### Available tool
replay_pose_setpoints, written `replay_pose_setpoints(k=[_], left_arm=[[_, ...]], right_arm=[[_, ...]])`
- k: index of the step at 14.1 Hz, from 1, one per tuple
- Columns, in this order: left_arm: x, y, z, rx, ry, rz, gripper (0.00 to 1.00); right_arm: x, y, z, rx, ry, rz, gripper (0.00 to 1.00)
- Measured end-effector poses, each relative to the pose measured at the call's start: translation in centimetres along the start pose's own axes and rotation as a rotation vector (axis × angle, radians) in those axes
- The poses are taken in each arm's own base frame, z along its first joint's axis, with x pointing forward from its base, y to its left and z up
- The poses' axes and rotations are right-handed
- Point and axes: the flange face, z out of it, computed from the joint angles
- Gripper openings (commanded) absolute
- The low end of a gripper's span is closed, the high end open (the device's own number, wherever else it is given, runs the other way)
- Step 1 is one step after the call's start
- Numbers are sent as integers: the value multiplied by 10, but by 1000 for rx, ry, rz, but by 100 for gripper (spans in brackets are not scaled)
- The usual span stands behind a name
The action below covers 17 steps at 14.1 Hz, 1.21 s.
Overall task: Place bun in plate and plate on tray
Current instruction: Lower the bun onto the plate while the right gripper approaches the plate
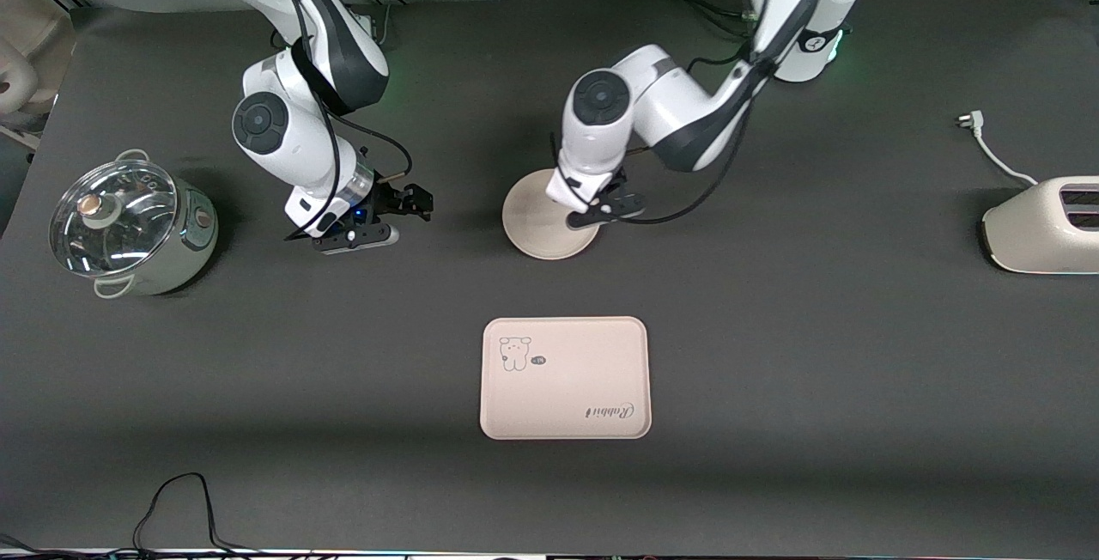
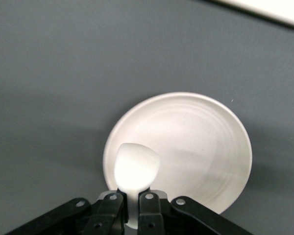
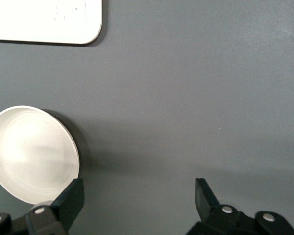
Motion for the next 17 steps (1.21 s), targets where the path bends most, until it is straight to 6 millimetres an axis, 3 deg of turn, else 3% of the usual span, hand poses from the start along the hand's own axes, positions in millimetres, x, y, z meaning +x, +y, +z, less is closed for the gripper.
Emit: replay_pose_setpoints(k=[2, 4, 6, 7, 8, 9, 12, 17], left_arm=[[-7, 6, 31, 10, 6, -3, 17], [-7, 9, 48, 13, 22, -21, 19], [-11, 11, 57, 18, 24, -21, 37], [-13, 12, 60, 20, 23, -19, 54], [-14, 14, 62, 19, 22, -17, 85], [-16, 15, 62, 17, 22, -17, 100], [-13, 20, 54, 3, 31, -31, 100], [7, 21, 33, 19, 71, -45, 100]], right_arm=[[4, 1, 10, 0, 12, 5, 100], [7, 2, 22, 0, 15, 11, 100], [8, 1, 32, 13, 7, 27, 100], [8, -2, 35, 24, 5, 33, 100], [6, -7, 39, 34, 2, 35, 100], [5, -11, 42, 40, 3, 36, 100], [-1, -27, 50, 40, 0, 32, 100], [-2, -30, 51, 41, 3, 33, 100]])
